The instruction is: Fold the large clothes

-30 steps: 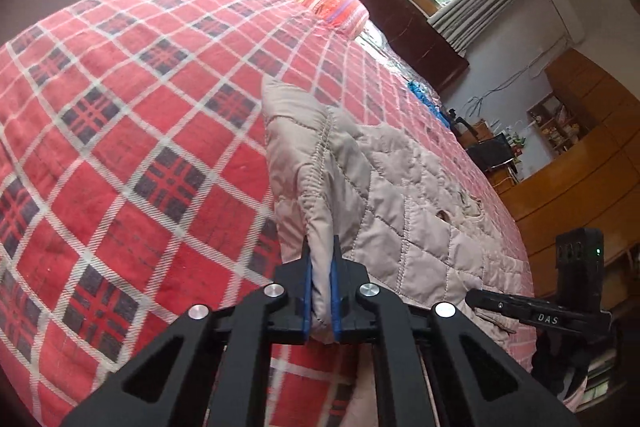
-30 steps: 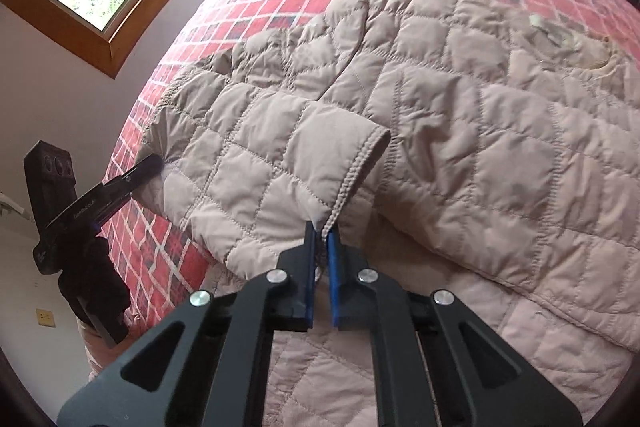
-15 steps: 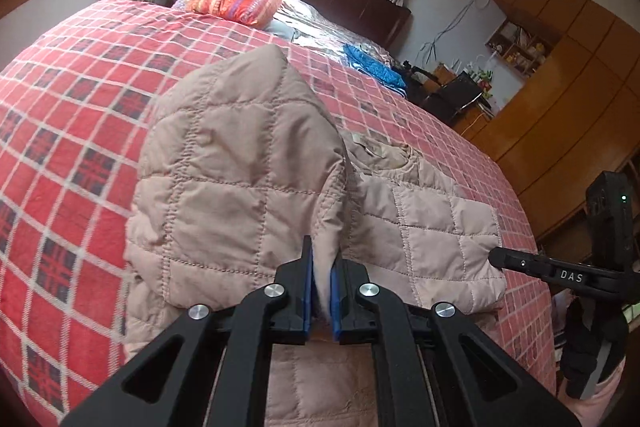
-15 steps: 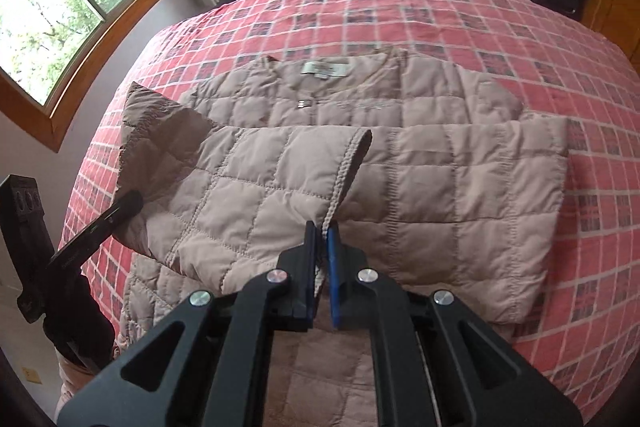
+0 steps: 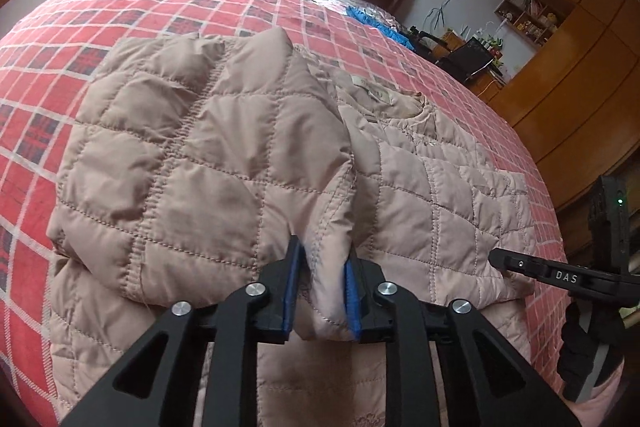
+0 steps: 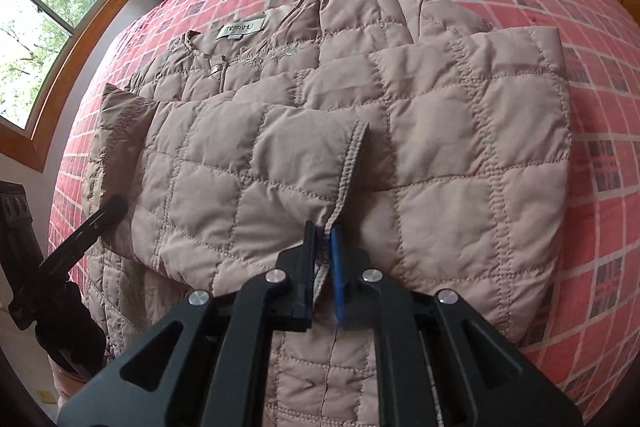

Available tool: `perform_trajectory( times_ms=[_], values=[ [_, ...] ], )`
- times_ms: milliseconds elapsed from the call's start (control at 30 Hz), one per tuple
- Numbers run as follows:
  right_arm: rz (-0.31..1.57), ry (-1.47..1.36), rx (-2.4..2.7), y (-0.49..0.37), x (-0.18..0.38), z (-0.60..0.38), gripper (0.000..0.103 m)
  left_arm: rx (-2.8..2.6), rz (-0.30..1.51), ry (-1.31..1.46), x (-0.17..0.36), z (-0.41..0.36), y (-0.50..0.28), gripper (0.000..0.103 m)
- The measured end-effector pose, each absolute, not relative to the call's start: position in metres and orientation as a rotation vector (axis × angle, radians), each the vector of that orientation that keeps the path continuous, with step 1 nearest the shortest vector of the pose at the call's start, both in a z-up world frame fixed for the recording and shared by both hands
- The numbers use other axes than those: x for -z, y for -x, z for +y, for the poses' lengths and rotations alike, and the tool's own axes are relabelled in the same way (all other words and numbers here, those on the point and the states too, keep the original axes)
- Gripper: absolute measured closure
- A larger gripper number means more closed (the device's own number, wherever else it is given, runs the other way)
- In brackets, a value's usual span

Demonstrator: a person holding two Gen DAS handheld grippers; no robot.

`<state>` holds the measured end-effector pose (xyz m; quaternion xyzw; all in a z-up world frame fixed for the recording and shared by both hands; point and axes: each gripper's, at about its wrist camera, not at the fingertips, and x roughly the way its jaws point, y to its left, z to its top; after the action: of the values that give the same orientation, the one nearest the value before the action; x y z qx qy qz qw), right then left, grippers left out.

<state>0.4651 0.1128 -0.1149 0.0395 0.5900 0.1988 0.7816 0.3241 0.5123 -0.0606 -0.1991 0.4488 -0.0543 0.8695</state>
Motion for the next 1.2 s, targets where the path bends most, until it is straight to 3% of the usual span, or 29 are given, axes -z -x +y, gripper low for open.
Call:
perform_trajectory(
  times_ms=[67,133,167,200,333,533,767,1167,1200],
  values=[
    [1.259,-0.094,-0.439,-0.465,0.113,0.110,0.092,0.129,0.930,0.422,0.053,0.518,-0.317,0.067],
    [1.244,-0.118,-0.451,-0.464,0.108,0.104,0.074,0.144,0.897,0.428,0.040,0.527,-0.306,0.063],
    [1.238,-0.136,-0.456,-0.464,0.106,0.101,0.055,0.134,0.874,0.423,0.033,0.534,-0.300,0.062],
    [1.228,-0.151,-0.463,-0.464,0.104,0.099,0.052,0.114,0.855,0.414,0.028,0.539,-0.297,0.059],
    [1.248,-0.177,-0.468,-0.468,0.113,0.099,0.057,0.054,0.841,0.417,0.027,0.562,-0.298,0.059],
    [1.268,-0.173,-0.464,-0.472,0.120,0.107,0.097,-0.011,0.891,0.409,0.055,0.572,-0.312,0.059],
    [1.167,-0.260,-0.428,-0.476,0.080,0.059,0.099,0.009,0.889,0.376,0.060,0.567,-0.312,0.059],
    [1.229,-0.284,-0.361,-0.484,0.131,0.050,0.099,0.038,0.882,0.308,0.073,0.556,-0.313,0.054],
    [1.220,-0.287,-0.357,-0.482,0.127,0.047,0.094,0.033,0.877,0.297,0.072,0.554,-0.312,0.054]
  ],
)
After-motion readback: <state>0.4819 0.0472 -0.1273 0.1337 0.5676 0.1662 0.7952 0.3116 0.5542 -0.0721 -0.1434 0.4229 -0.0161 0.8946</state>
